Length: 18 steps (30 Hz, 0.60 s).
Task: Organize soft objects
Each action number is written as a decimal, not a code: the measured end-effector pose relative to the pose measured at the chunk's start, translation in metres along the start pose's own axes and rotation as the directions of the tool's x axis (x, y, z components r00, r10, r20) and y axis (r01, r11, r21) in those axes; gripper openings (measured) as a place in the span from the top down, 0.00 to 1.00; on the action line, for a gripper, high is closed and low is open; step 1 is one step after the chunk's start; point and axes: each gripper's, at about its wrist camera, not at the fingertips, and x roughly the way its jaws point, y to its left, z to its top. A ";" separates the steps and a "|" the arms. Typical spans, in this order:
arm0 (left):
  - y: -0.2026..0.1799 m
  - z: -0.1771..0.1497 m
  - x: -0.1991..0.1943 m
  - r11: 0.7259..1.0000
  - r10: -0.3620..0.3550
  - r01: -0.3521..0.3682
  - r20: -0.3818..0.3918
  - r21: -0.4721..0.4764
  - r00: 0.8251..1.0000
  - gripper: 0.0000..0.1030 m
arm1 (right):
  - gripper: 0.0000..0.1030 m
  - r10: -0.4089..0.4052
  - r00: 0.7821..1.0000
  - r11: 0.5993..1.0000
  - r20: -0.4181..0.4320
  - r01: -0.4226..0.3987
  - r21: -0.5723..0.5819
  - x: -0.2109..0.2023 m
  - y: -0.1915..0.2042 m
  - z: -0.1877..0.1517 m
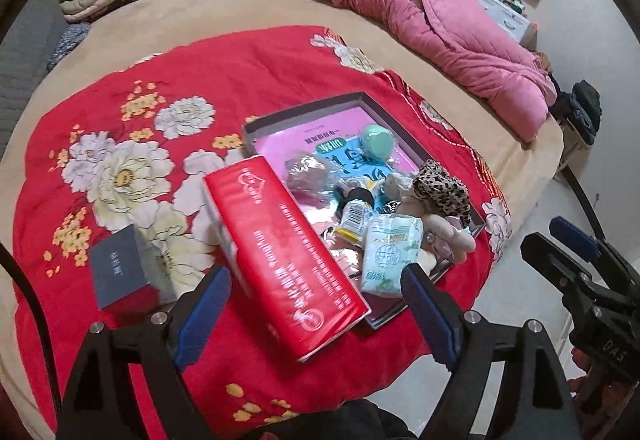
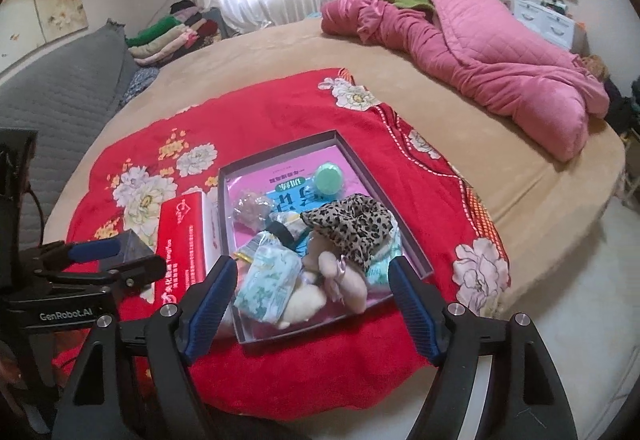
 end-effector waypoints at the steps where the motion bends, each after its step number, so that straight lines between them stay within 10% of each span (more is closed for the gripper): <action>1: 0.002 -0.002 -0.003 1.000 0.006 -0.006 0.008 -0.003 1.000 0.16 | 0.23 -0.006 1.000 1.000 0.005 0.006 0.002 -0.002 0.001 -0.001; 18: 0.032 -0.033 -0.042 0.997 0.044 -0.040 0.072 -0.064 0.996 0.14 | 0.23 -0.064 0.998 0.998 0.023 0.064 0.014 -0.008 0.026 -0.018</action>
